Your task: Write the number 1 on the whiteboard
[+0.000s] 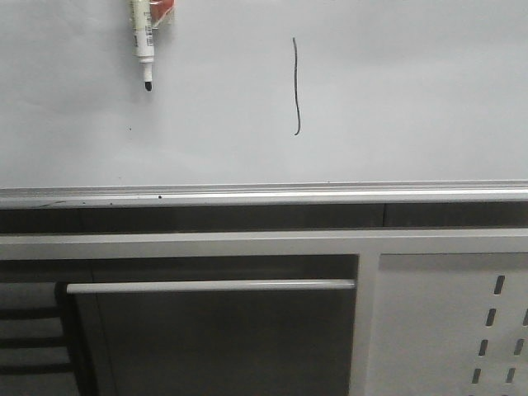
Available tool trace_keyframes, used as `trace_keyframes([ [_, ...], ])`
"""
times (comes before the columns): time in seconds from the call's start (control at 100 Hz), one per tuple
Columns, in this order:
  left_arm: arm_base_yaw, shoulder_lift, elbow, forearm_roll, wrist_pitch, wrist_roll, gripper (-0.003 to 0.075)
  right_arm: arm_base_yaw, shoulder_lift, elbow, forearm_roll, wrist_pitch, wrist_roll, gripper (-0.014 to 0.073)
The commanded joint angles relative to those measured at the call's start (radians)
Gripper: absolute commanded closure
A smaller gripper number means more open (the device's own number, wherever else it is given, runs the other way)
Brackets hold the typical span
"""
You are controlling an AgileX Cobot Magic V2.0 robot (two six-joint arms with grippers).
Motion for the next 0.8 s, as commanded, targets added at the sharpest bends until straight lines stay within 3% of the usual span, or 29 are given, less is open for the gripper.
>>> trace_keyframes([
  [0.0, 0.002, -0.096, -0.032, 0.080, 0.016, -0.002, 0.0202, -0.035, -0.027, -0.034, 0.023, -0.043, 0.040, 0.0314],
  [0.11, 0.002, -0.204, -0.032, 0.156, 0.125, -0.002, 0.0304, -0.084, -0.081, -0.019, 0.027, -0.046, 0.053, 0.0478],
  [0.16, 0.002, -0.244, -0.032, 0.185, 0.185, -0.002, 0.0406, -0.098, -0.119, 0.002, 0.027, -0.063, 0.053, 0.0568],
  [0.21, 0.002, -0.283, -0.032, 0.212, 0.247, -0.002, 0.0561, -0.103, -0.166, 0.032, 0.027, -0.091, 0.053, 0.0654],
  [0.28, 0.002, -0.336, -0.030, 0.250, 0.339, -0.002, 0.0738, -0.103, -0.244, 0.097, 0.027, -0.156, 0.053, 0.0657],
  [0.35, 0.002, -0.388, -0.009, 0.246, 0.371, -0.002, 0.0741, -0.103, -0.338, 0.182, 0.027, -0.234, 0.053, 0.0657],
  [0.46, 0.002, -0.497, 0.082, 0.213, 0.287, -0.002, 0.0741, -0.103, -0.520, 0.331, 0.029, -0.336, 0.053, 0.0659],
  [0.64, 0.002, -0.687, 0.267, 0.144, 0.112, -0.002, 0.0741, -0.103, -0.795, 0.535, 0.039, -0.351, 0.053, 0.0659],
  [0.79, 0.002, -0.799, 0.366, 0.109, 0.114, -0.002, 0.0741, -0.103, -0.970, 0.661, 0.041, -0.353, 0.053, 0.0659],
])
